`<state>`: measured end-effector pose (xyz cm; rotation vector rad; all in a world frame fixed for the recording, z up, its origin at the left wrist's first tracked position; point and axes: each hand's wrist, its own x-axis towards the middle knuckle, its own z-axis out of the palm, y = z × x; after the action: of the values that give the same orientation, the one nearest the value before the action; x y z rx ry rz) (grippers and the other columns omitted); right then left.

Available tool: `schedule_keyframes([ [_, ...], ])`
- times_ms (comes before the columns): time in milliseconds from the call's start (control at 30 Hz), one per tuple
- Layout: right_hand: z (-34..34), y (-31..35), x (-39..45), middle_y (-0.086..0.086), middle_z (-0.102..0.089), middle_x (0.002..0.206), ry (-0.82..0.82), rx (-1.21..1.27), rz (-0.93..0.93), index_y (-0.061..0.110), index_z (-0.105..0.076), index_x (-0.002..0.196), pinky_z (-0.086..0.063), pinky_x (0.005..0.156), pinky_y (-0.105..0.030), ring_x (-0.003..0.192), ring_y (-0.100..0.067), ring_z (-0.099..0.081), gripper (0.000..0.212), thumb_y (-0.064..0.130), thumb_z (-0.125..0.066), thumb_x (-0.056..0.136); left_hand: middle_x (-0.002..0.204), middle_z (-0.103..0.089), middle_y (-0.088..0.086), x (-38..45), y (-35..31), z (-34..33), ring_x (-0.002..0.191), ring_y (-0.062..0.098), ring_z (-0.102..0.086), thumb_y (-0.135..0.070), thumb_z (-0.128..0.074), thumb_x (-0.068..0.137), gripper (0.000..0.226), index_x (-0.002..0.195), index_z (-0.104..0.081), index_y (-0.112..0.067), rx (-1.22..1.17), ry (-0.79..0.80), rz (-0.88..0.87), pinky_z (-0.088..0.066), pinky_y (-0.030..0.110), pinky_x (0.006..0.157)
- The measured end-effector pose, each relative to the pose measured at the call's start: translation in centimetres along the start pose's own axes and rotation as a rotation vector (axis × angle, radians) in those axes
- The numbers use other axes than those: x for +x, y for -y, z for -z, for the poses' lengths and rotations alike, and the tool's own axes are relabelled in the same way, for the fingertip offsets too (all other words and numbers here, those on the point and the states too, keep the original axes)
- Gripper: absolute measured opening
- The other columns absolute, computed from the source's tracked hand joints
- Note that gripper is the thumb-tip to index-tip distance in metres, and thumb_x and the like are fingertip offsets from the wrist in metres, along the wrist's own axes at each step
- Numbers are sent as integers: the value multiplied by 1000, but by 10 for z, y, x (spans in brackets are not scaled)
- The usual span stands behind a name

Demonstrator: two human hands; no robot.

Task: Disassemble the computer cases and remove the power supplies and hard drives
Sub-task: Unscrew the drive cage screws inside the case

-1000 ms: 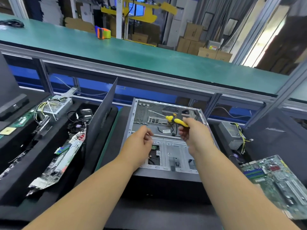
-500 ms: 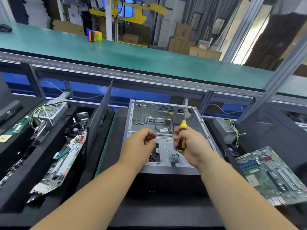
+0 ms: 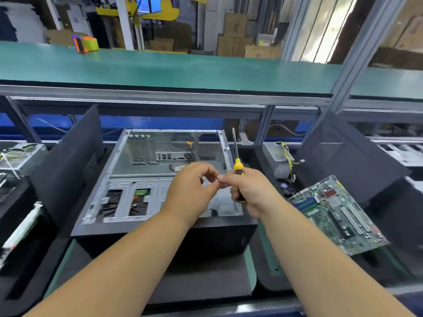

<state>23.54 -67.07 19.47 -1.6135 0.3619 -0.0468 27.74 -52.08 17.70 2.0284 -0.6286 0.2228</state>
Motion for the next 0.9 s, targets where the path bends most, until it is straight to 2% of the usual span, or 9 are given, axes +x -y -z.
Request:
schedule_keyframes([
  [100,36,-9,-2,-3,-59,61,16,-5,-32,8,-66,77,-32,44,-20,46,-11,-39,14,17,-73,84,76,-60,-15,3,-15,-29,80,-4,-51,-27,-77,78,14,74,-63,-28,22,29,-31,-35,10,64],
  [267,84,-26,5,-10,-59,70,18,62,-89,10,-62,78,-30,53,-28,48,-16,-37,10,11,-70,83,78,-59,-15,9,-34,-74,81,-4,-49,-21,-78,76,14,78,-66,-27,108,104,-96,-35,14,67],
  [400,113,-43,14,-5,-60,60,-48,-6,-120,12,-62,67,-30,51,-26,43,-16,-38,16,8,-67,81,86,-53,-18,15,-41,-101,84,-6,-48,-29,-83,74,28,93,-63,-28,186,233,-59,-36,10,72],
  [500,132,-60,25,-11,-59,69,-151,-198,-140,10,-60,71,-32,53,-29,53,-21,-42,8,9,-63,79,96,-54,-18,16,-43,-115,92,5,-50,-32,-80,79,29,101,-61,-31,281,317,-3,-46,26,84],
  [567,143,-74,31,-14,-56,74,-175,-282,-156,10,-59,79,-32,58,-33,62,-22,-43,2,9,-60,79,97,-55,-18,14,-44,-120,95,8,-51,-32,-75,83,20,99,-62,-32,299,324,7,-48,31,86],
  [667,154,-93,38,-10,-50,71,-174,-345,-202,12,-54,78,-32,61,-33,65,-22,-42,7,9,-59,80,97,-58,-18,12,-44,-126,95,7,-50,-31,-70,87,12,97,-63,-33,307,330,17,-48,32,87],
  [900,164,-106,48,-10,-52,79,-141,-345,-249,11,-55,87,-33,63,-33,68,-23,-40,4,10,-55,84,97,-59,-20,15,-46,-127,96,3,-52,-28,-66,89,9,94,-64,-35,265,309,50,-48,28,88],
])
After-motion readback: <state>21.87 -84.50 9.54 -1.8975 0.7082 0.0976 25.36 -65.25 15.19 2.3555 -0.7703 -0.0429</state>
